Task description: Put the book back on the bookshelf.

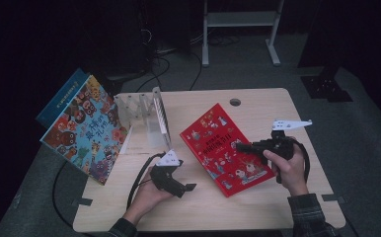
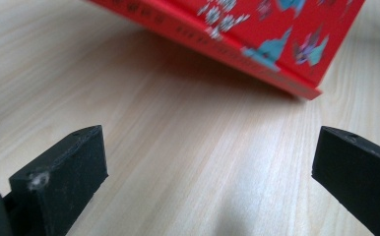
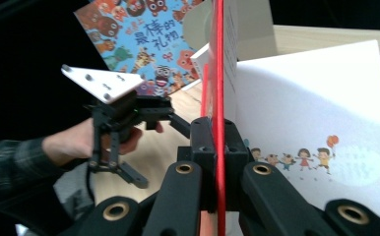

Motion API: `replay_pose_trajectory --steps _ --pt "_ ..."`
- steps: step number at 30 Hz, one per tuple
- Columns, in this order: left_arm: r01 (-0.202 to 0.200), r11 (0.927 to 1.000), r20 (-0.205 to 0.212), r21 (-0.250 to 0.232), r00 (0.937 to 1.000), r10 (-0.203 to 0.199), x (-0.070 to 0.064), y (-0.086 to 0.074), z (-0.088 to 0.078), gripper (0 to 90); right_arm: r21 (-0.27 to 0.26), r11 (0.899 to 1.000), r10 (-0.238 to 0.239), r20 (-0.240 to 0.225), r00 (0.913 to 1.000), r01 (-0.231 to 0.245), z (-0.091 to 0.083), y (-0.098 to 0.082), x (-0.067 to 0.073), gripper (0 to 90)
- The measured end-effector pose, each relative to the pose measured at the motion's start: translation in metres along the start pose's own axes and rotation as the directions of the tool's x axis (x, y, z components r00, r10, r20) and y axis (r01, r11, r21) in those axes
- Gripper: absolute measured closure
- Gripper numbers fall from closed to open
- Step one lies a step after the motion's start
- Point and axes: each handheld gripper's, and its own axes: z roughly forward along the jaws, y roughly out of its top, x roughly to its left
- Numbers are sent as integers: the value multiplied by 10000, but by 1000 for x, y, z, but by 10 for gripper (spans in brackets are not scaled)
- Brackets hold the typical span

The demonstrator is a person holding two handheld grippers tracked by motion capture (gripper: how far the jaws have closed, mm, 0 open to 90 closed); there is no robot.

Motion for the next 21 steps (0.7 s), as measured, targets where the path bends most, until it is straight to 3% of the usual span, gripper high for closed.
replay_pose_trajectory --steps 7,18,21 --pt "406 9969 350 -676 9987 -383 7 6 -5 0 -245 9994 -229 223 9995 235 -5 2 3 879" --pt "252 9911 508 -1304 9985 -187 13 34 -2 0 -778 9953 -574 117 9983 582 -22 10 13 879" --pt "299 9853 466 -1683 9987 -224 17 43 -5 0 -850 9944 -618 100 9980 624 -27 12 16 880"
